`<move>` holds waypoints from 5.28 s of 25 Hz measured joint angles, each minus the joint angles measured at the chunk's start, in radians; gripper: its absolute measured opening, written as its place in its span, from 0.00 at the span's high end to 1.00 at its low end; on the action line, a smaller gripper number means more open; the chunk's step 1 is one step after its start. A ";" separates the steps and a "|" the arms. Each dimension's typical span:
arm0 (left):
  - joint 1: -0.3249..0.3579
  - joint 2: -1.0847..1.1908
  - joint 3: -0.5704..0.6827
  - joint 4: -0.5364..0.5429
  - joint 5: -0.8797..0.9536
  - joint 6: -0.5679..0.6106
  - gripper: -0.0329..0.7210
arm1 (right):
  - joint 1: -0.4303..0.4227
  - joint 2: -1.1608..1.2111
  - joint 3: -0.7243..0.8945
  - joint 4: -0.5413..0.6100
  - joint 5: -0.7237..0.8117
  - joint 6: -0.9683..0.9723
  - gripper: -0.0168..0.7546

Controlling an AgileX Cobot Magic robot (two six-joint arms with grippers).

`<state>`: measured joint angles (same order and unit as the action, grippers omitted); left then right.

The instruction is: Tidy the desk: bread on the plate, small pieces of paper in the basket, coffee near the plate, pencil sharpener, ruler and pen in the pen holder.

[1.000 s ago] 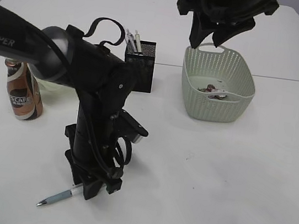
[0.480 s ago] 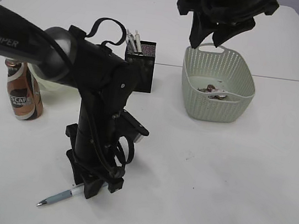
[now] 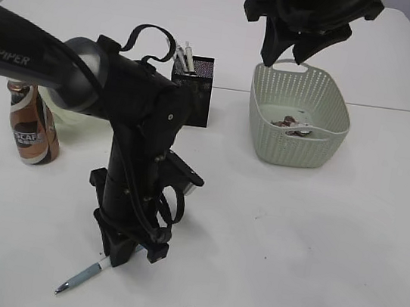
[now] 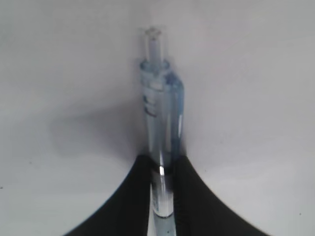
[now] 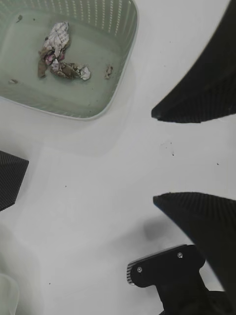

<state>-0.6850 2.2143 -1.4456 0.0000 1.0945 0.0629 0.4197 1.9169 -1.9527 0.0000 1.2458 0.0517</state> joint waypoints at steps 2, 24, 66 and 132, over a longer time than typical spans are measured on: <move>0.000 0.000 0.000 0.000 0.002 0.000 0.87 | 0.000 0.000 0.000 0.000 0.000 0.000 0.53; 0.017 -0.212 0.018 -0.058 -0.038 -0.123 0.87 | 0.000 0.000 0.000 0.008 0.000 0.016 0.53; 0.264 -0.234 0.106 0.409 -1.507 -0.541 0.86 | 0.000 0.000 0.000 -0.051 0.000 0.018 0.53; 0.283 -0.582 -0.204 0.197 -0.128 -0.354 0.45 | 0.002 -0.182 -0.021 0.053 0.004 0.035 0.38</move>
<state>-0.4022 1.6321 -1.6497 0.1971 0.9666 -0.2912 0.4215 1.7345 -1.9738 0.0529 1.2502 0.0871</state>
